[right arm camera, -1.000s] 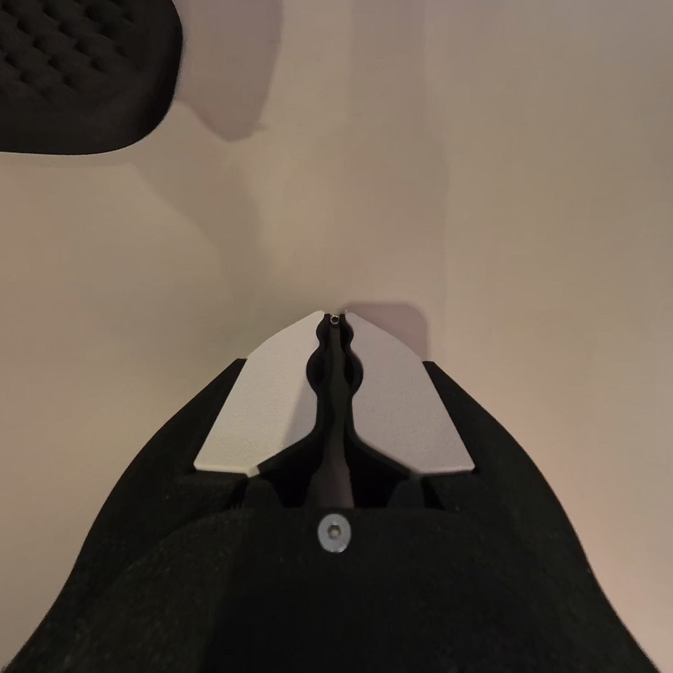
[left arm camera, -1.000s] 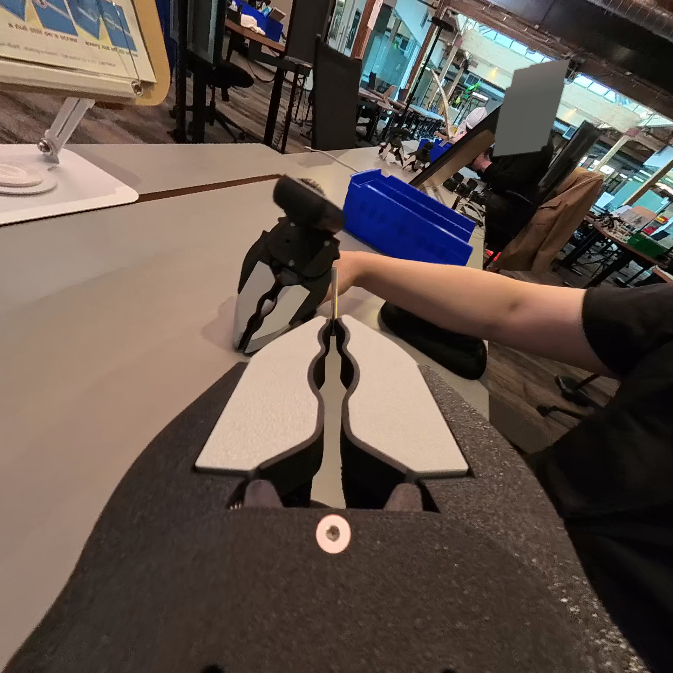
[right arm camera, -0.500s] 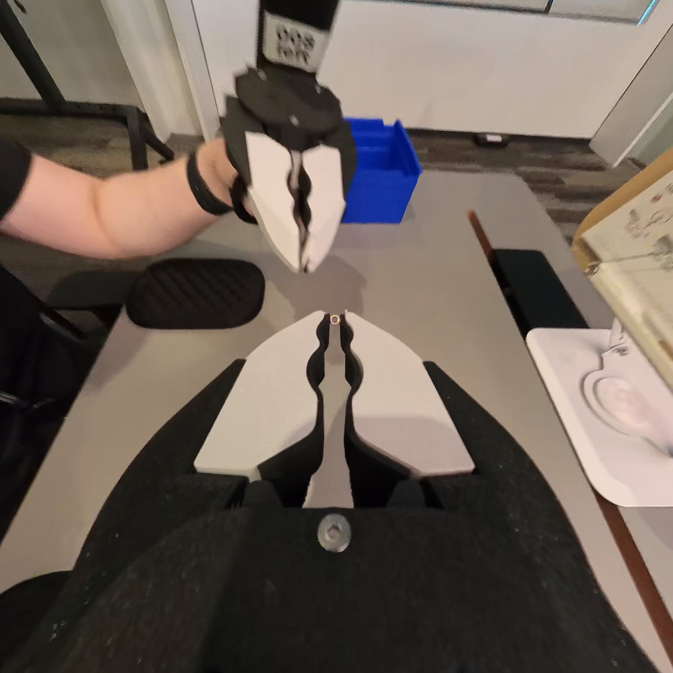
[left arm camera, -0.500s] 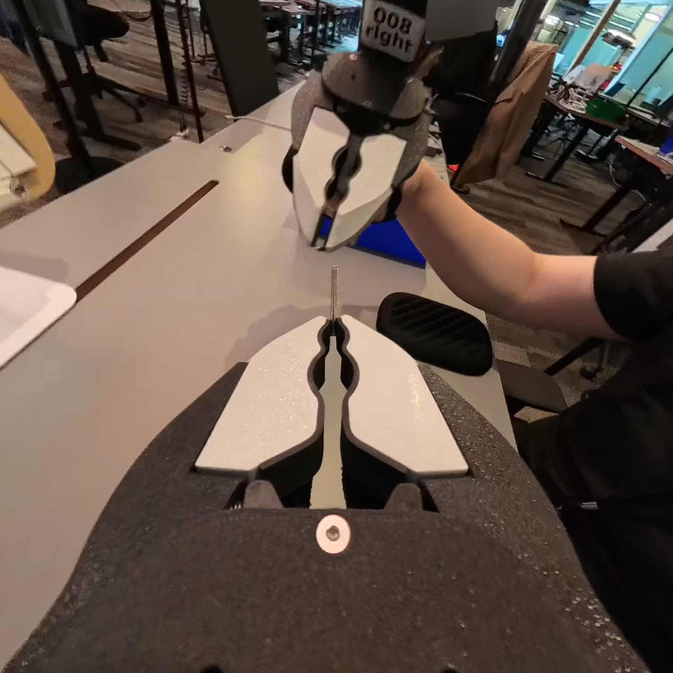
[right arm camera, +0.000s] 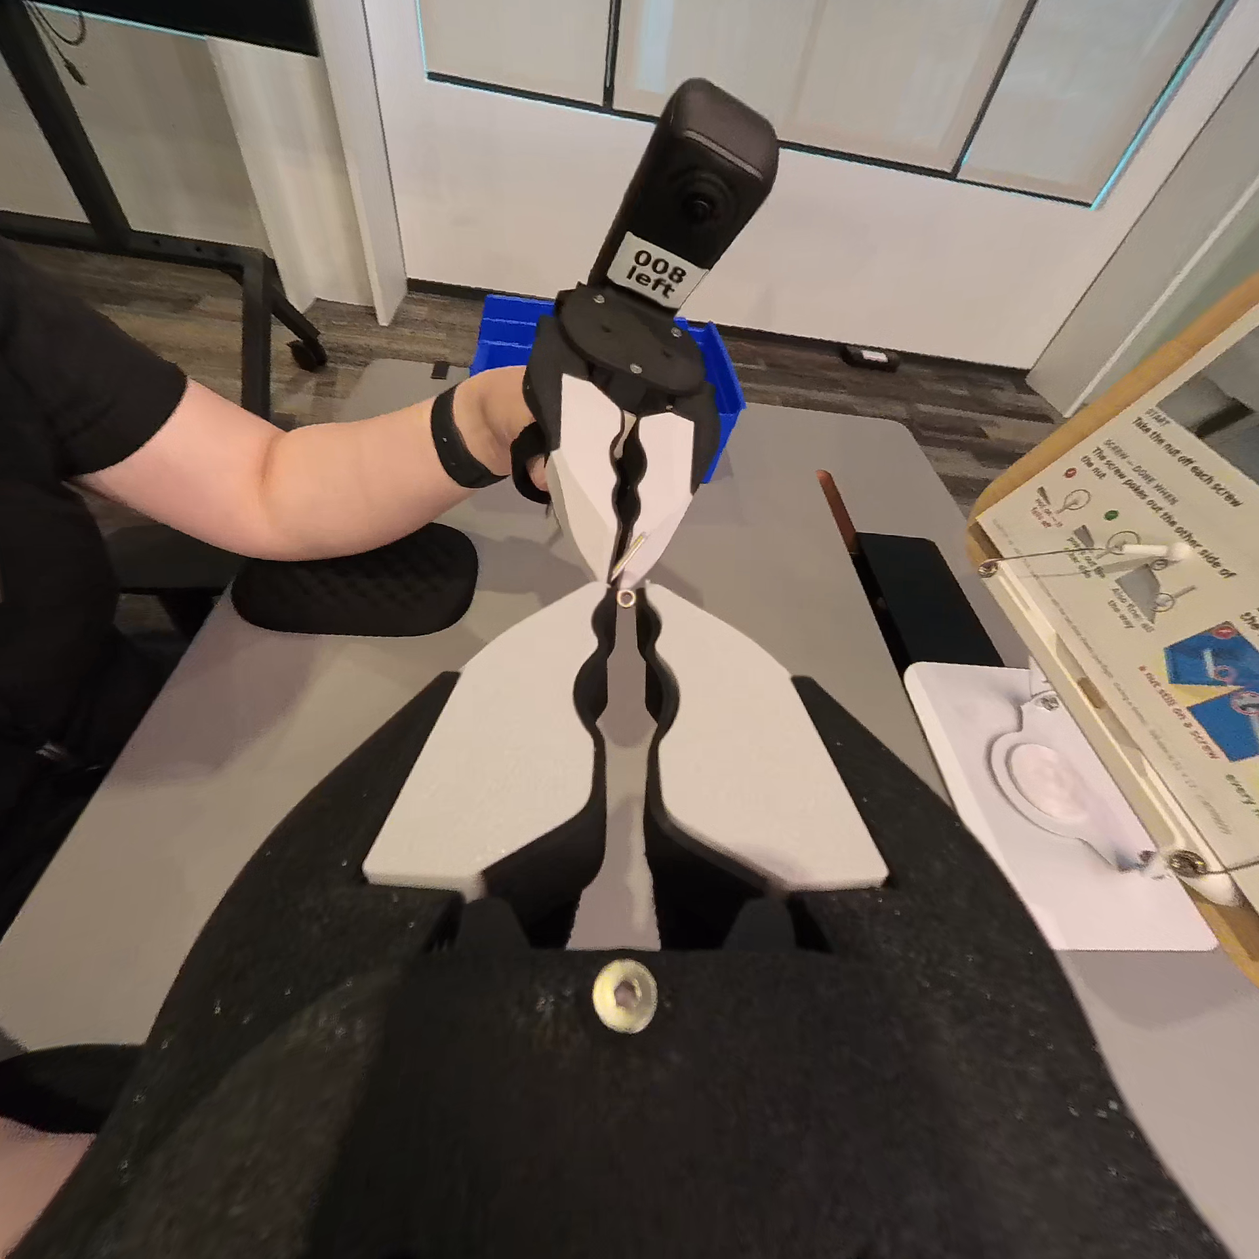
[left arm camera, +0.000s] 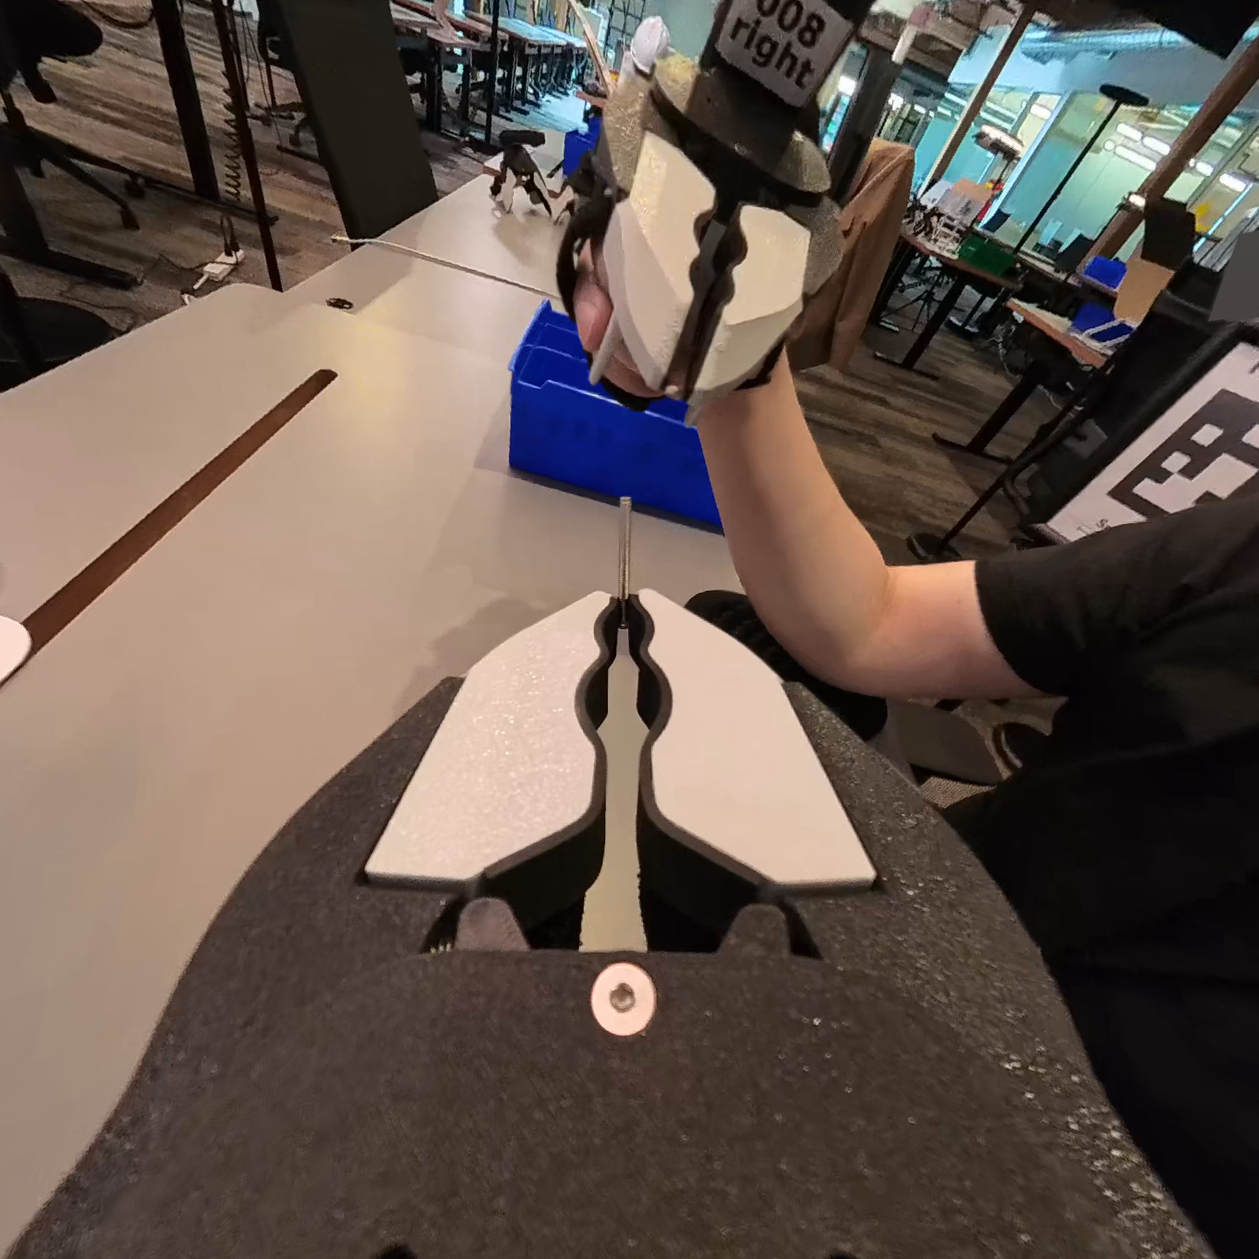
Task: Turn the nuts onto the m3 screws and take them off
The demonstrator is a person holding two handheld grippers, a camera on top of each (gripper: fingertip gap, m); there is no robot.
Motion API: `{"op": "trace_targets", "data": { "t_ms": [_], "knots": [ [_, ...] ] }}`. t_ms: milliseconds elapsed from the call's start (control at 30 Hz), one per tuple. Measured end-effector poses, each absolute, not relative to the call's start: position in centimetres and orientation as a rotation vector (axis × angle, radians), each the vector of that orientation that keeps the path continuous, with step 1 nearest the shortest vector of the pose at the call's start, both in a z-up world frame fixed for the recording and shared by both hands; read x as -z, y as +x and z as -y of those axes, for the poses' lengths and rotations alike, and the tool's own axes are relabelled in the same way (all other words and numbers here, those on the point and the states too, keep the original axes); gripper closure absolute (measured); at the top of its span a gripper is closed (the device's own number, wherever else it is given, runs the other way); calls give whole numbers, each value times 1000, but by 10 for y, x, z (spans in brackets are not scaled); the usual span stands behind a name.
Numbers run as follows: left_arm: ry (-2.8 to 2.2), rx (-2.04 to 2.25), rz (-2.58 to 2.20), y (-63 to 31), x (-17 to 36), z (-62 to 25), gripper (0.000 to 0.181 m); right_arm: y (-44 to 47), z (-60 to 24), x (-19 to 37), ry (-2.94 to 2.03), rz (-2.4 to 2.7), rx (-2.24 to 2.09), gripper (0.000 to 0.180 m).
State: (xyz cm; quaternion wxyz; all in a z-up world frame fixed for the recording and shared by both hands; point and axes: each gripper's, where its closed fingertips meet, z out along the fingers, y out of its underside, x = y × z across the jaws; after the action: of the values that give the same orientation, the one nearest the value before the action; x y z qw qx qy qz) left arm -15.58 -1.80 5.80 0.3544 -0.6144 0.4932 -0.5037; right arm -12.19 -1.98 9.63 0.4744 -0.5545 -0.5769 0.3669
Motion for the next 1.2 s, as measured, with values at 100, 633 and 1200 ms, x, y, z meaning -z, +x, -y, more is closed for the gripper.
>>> {"op": "trace_targets", "data": {
  "t_ms": [100, 633, 1200],
  "knots": [
    [-1588, 1276, -1307, -151, -53, 23, 178, -123, 22, -91, -1361, 1430, -950, 175],
    [-1659, 1102, -1407, -143, -37, 34, 178, -135, 31, -74, -1324, 1557, -914, 175],
    [-1635, 1101, -1444, -142, -42, 43, 178, -140, 35, -72, -1278, 1582, -1005, 175]
  ]
}}
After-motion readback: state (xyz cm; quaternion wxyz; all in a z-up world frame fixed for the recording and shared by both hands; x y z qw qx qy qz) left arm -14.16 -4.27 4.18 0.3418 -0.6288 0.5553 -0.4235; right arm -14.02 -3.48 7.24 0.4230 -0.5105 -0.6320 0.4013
